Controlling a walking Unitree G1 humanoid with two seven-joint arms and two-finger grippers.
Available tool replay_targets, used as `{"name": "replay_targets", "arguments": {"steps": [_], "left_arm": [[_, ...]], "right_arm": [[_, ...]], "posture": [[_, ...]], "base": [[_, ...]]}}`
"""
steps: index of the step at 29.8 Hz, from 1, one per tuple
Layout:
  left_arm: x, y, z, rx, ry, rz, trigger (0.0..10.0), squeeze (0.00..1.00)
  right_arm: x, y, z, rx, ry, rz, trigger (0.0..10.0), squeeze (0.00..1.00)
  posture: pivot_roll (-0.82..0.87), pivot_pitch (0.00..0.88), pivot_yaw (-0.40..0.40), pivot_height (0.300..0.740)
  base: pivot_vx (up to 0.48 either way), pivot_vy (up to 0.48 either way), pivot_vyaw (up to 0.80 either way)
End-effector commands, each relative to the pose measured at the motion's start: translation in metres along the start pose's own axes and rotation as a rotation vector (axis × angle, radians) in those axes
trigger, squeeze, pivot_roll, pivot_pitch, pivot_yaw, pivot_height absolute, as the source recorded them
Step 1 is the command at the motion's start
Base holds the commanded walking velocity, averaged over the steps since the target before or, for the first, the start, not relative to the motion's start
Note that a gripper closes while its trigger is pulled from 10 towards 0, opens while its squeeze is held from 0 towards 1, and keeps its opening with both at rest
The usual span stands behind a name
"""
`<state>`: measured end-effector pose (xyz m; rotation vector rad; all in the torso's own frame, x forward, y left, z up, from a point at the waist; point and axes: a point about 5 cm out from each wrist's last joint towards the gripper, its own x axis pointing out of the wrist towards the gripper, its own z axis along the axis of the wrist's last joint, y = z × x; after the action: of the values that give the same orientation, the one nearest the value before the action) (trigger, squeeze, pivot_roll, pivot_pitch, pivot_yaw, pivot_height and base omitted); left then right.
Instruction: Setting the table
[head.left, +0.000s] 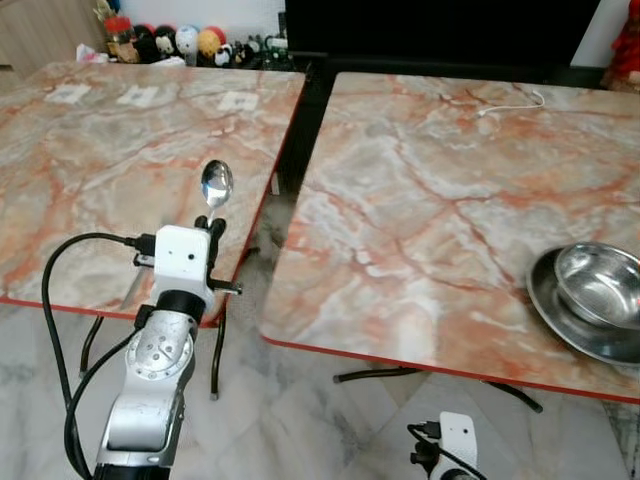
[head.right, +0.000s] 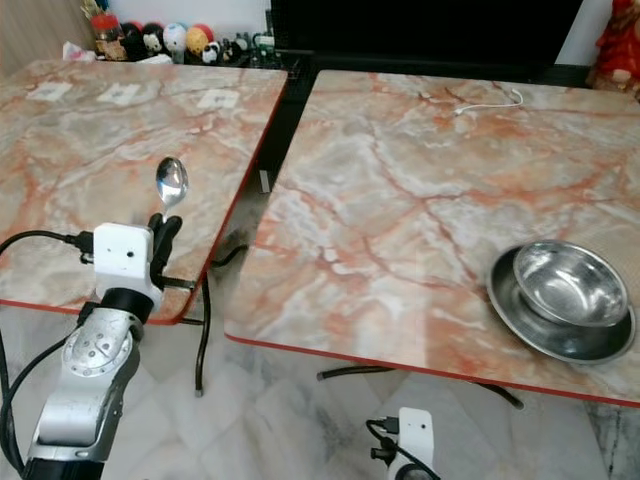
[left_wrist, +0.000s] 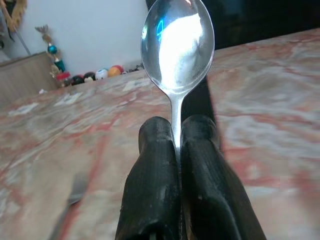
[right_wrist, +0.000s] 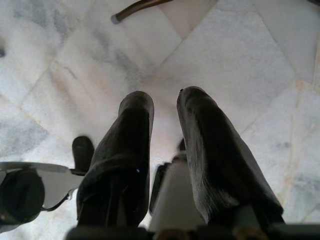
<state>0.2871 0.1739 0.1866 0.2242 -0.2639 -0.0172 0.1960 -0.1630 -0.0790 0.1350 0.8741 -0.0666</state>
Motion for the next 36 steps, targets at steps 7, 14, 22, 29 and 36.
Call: {"name": "replay_targets", "arguments": {"steps": [7,14,22,29,36], "left_arm": [[0.004,-0.004,0.009,-0.003,-0.031,-0.020,10.0,0.00],[0.006,-0.002,0.010,0.005,-0.037,-0.016,10.0,0.00],[0.007,0.002,0.012,0.014,-0.037,-0.007,10.0,0.00],[0.010,0.005,0.015,0.020,-0.044,0.010,10.0,0.00],[0.011,0.008,0.019,0.021,-0.056,0.023,10.0,0.00]], "right_arm": [[-0.001,-0.009,-0.001,0.003,0.006,-0.034,10.0,0.00],[-0.001,-0.011,-0.001,0.011,0.008,-0.041,10.0,0.00],[-0.001,-0.011,-0.001,0.015,0.008,-0.042,10.0,0.00],[-0.001,-0.010,-0.003,0.013,0.013,-0.037,10.0,0.00],[-0.002,-0.010,-0.005,0.009,0.017,-0.037,10.0,0.00]], "posture": [[0.03,0.091,0.038,0.740],[0.03,0.087,0.042,0.740],[0.03,0.088,0.050,0.740],[0.03,0.088,0.048,0.740],[0.03,0.092,0.041,0.740]], "base": [[0.000,-0.480,0.00],[0.000,-0.480,-0.51],[0.000,-0.480,-0.10],[0.000,-0.480,0.00],[0.000,-0.480,0.00]]}}
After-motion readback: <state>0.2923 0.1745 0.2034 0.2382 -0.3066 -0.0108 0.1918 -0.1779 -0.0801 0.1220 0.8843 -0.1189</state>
